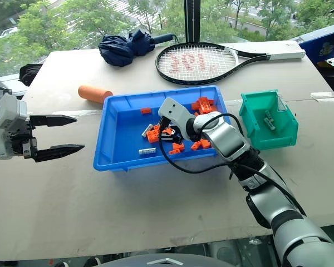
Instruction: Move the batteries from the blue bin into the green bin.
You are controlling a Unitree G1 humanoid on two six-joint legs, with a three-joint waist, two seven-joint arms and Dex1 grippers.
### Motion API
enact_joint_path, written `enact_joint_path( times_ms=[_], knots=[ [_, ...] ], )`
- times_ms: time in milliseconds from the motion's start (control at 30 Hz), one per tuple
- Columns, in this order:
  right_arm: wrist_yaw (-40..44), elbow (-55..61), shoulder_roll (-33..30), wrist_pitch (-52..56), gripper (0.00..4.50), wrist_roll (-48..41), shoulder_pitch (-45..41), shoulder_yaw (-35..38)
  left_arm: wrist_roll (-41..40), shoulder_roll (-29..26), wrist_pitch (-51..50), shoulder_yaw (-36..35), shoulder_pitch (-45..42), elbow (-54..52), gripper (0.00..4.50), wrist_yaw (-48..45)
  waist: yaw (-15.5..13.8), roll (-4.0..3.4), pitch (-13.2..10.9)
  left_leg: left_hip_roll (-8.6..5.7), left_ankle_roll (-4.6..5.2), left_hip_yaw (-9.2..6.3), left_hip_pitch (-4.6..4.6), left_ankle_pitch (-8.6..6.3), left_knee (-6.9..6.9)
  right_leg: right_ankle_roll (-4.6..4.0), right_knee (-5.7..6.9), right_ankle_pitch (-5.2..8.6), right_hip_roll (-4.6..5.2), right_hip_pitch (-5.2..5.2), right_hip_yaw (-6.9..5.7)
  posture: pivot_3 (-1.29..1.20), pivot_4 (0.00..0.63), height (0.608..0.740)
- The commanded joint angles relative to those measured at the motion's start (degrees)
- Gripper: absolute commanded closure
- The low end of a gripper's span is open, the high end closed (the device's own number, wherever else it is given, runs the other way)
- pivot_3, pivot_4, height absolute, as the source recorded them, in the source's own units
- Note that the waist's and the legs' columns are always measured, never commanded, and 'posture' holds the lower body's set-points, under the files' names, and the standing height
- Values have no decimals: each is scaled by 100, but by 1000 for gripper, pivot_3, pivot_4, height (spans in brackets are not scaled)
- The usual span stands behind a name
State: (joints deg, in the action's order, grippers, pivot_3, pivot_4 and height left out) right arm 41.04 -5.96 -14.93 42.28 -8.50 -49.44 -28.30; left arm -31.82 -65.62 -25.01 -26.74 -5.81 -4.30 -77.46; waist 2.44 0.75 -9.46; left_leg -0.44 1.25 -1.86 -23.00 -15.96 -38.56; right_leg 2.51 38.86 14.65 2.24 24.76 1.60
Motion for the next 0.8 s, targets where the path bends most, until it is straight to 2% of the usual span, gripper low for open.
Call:
enact_joint_path(
  times_ms=[33,533,667,767,800],
  knots=[
    [154,289,-16,93,1459,60,41,-21,-109,-9,1,-222,-12,-150,0,28,-1,0,0,0,1,0,0,-1,0,0,0,0,0,0,0,0,150,740],
    [-3,86,197,570,1459,303,145,35,-67,33,115,13,-396,31,0,-34,-1,1,1,-1,1,-1,0,-1,0,0,0,0,0,0,-1,0,150,740],
    [-93,46,208,732,2688,366,162,43,-67,45,126,20,-446,14,0,5,-4,2,1,-1,2,-1,1,-1,0,0,1,0,1,-1,-1,0,150,740],
    [-132,39,249,724,2688,394,169,80,-82,40,107,47,-497,0,0,9,-3,4,2,-1,2,-2,1,-1,0,0,1,0,1,-1,-1,0,150,740],
    [-159,34,276,714,2948,394,166,109,-81,39,104,56,-514,2,0,3,0,4,2,-1,2,-2,2,-1,0,0,1,0,1,-1,-1,0,150,740]
  ],
)
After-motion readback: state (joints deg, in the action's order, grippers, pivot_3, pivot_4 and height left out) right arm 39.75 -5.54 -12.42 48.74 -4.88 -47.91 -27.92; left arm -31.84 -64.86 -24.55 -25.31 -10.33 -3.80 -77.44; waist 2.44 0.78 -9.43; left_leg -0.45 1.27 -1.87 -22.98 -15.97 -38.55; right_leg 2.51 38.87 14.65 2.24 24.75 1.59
